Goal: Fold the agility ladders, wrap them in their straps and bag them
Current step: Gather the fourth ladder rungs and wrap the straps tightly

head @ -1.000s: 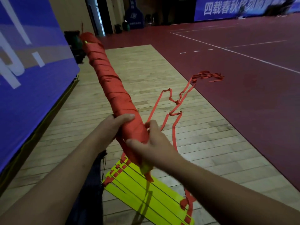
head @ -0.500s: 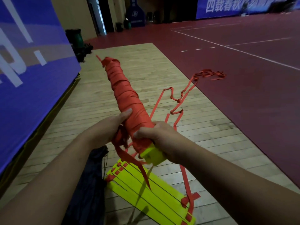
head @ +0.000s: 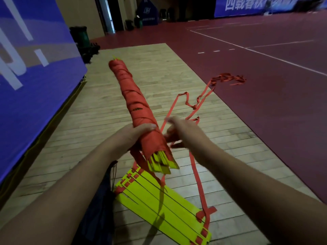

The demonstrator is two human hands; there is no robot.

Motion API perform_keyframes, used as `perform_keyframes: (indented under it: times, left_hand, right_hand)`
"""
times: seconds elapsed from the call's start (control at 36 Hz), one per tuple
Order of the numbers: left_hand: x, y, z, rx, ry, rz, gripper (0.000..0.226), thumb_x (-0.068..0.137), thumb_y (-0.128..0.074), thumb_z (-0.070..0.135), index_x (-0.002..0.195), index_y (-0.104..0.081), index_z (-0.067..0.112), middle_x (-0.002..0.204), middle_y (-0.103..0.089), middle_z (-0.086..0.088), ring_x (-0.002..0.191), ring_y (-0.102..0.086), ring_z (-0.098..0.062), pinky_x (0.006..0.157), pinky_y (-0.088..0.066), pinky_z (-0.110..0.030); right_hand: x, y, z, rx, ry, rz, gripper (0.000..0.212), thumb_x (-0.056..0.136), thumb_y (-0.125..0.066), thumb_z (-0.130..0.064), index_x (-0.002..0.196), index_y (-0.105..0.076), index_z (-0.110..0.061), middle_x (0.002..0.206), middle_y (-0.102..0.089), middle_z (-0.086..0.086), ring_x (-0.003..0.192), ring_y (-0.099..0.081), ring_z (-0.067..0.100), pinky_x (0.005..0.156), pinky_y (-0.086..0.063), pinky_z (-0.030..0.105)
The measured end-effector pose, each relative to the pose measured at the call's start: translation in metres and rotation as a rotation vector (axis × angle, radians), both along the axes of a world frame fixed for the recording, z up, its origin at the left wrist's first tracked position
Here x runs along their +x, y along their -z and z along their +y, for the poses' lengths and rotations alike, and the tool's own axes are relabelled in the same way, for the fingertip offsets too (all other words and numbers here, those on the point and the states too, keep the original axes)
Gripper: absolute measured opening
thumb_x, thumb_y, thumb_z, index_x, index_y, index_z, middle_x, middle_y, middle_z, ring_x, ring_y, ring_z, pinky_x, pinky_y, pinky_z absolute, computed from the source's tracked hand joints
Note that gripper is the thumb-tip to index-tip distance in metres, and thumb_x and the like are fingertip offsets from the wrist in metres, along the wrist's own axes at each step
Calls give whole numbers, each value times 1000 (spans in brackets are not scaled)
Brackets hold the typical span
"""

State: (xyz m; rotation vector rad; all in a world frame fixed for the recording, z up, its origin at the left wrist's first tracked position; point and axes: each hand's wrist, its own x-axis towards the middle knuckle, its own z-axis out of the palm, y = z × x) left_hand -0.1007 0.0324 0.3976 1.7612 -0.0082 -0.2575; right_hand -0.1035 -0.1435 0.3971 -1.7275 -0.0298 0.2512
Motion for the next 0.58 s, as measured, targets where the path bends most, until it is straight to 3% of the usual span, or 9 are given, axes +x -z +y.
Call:
perform_keyframes:
  times: [0.06, 0.14, 0.19, 0.25, 0.33, 0.39, 0.47, 0.53, 0.58]
  left_hand:
    - [-10, -3, -4, -52, 90, 46, 15, 91, -62, 27, 95, -65, 13, 72, -74, 1, 63, -69, -13, 52, -51, -18]
    - [-23, -1, -19, -104, 231, 99, 24, 81, -72, 25, 100, -67, 13, 85, -76, 1, 75, -72, -11, 65, -56, -20]
    - [-29, 4, -34, -132, 315, 130, 32, 78, -64, 30, 105, -67, 12, 93, -76, 0, 82, -72, -13, 73, -56, -23]
    - [-34, 7, -48, -169, 356, 174, 31, 76, -61, 29, 102, -65, 12, 85, -75, 2, 75, -71, -10, 69, -55, -21]
    - [-36, 8, -61, -211, 390, 223, 28, 74, -61, 29, 96, -65, 12, 78, -74, 2, 68, -70, -9, 66, -57, -22]
    - [-35, 4, -62, -202, 415, 238, 26, 76, -66, 30, 94, -66, 12, 77, -74, 1, 67, -69, -10, 68, -56, -24]
    - [-32, -1, -63, -114, 446, 279, 32, 79, -73, 40, 96, -66, 14, 83, -76, 0, 71, -71, -13, 74, -58, -27]
    - [-30, -1, -59, 75, 485, 290, 52, 75, -64, 58, 99, -69, 12, 90, -77, -5, 76, -73, -19, 76, -58, -32]
    - [-26, 0, -48, 389, 550, 252, 73, 70, -51, 76, 101, -72, 13, 90, -77, -9, 78, -73, -25, 79, -59, -33]
  right_hand:
    - [13, -3, -11, 221, 52, 126, 38, 95, -57, -45, 94, -61, -8, 90, -73, 14, 84, -71, 25, 83, -56, 44]
    - [25, 8, -17, 360, 7, 237, 45, 92, -62, -48, 104, -61, -5, 86, -68, 12, 75, -67, 23, 75, -56, 35]
    - [26, 13, -15, 511, -49, 324, 56, 86, -65, -50, 112, -63, -1, 91, -66, 15, 81, -65, 27, 83, -58, 37]
    - [27, 15, -15, 774, -54, 378, 52, 84, -66, -46, 103, -67, 2, 101, -66, 23, 94, -66, 35, 89, -58, 45]
    - [29, 15, -21, 1038, -1, 417, 45, 93, -60, -34, 100, -64, 11, 96, -68, 25, 82, -71, 36, 78, -63, 44]
    - [32, 14, -23, 1008, -2, 432, 40, 95, -56, -31, 99, -61, 9, 83, -67, 20, 64, -69, 28, 62, -63, 33]
    - [35, 11, -27, 888, -10, 437, 38, 95, -53, -31, 87, -60, 5, 72, -63, 15, 55, -64, 23, 56, -59, 28]
    - [36, 9, -30, 773, -9, 397, 34, 96, -53, -29, 87, -59, 3, 72, -61, 15, 56, -62, 22, 55, -58, 27]
    - [37, 10, -35, 611, 28, 320, 28, 94, -58, -25, 91, -59, 3, 74, -61, 18, 55, -62, 25, 53, -57, 30]
